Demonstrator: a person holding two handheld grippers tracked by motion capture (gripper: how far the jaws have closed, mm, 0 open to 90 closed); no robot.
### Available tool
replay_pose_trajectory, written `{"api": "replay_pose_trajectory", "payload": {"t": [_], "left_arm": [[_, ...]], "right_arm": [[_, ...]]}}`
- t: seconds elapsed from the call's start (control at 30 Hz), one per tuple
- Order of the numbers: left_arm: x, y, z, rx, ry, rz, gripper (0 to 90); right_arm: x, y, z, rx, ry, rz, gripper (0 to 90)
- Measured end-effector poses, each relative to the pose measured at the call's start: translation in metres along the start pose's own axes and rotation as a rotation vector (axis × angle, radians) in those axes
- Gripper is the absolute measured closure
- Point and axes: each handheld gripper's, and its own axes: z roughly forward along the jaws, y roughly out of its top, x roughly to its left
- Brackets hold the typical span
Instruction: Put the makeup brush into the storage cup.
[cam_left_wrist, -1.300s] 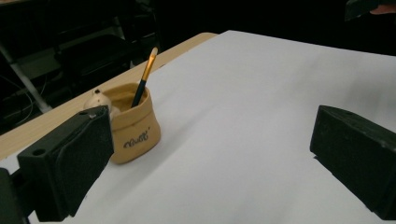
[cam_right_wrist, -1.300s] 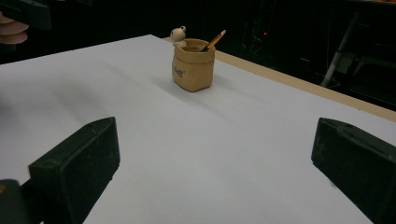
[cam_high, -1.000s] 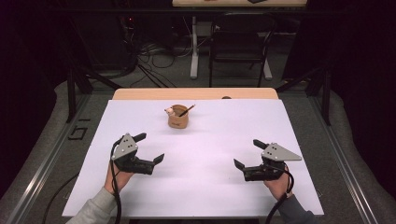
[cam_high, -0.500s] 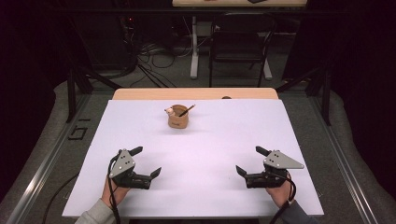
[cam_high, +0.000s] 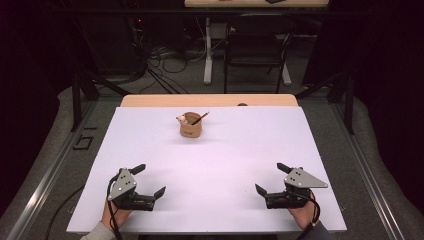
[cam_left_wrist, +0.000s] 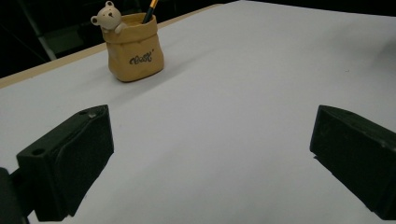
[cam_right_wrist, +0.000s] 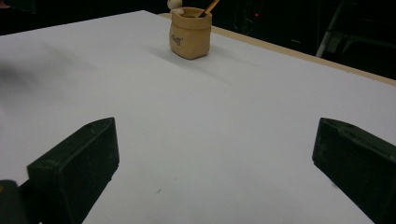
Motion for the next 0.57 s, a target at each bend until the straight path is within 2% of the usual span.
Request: {"api": "replay_pose_trajectory", "payload": {"t": [0.1, 0.17, 0.33, 0.4, 0.57], "left_arm": [[0.001, -0.002, -0.003, 0.012, 0.006, -0.004, 0.0], [0.001, -0.005, -0.005, 0.014, 0.004, -0.021, 0.0], [0.001, -0.007, -0.006, 0.024, -0.003, -0.021, 0.0], [0.001, -0.007, -0.006, 0.024, -0.004, -0.011, 0.0], [0.006, -0.008, -0.007, 0.020, -0.012, -0.036, 0.0]], "right_arm": [[0.001, -0.002, -0.001, 0.012, -0.003, 0.001, 0.0], [0.002, -0.002, -0.003, 0.026, -0.007, 0.004, 0.0], [0.002, -0.003, -0.006, 0.012, -0.007, 0.011, 0.0], [0.001, -0.003, -0.007, 0.002, -0.005, 0.024, 0.0], [-0.003, -0.002, -0.011, -0.007, -0.001, 0.086, 0.1]]}}
